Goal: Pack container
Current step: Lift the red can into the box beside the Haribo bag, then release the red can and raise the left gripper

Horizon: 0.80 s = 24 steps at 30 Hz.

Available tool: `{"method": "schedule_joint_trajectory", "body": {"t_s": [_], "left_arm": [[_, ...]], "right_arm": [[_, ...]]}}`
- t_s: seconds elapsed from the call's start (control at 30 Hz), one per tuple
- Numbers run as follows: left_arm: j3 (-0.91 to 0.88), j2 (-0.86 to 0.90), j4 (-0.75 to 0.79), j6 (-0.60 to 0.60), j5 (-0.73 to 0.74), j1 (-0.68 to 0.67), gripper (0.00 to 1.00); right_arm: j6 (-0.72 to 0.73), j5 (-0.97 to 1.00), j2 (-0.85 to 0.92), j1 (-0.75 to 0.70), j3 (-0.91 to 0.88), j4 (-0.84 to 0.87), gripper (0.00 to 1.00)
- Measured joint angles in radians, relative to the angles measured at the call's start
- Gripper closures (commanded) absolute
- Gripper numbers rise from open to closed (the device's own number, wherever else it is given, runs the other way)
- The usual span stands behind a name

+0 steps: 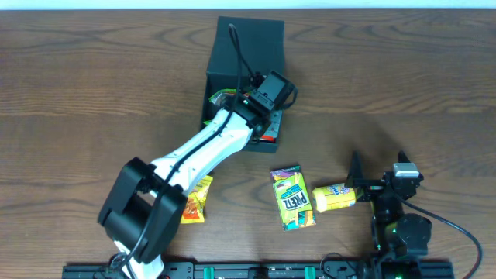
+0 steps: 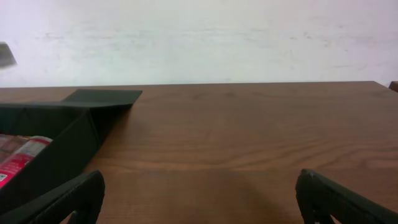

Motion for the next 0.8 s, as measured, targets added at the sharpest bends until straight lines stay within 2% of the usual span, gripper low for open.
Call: {"method": "schedule_joint_trajectory", "body": {"t_s": [0.63,0.8], "left_arm": [[0.002,0.032,0.009,-0.027,0.023,0.000,0.94],[0.002,-0.040,-0.020,-0.027,-0.043,-0.001,0.94]], "right_arm": [[0.000,0.000,0.000,0.000,0.000,0.000,0.01],[0.000,0.000,0.000,0.000,0.000,0.000,0.01]]}}
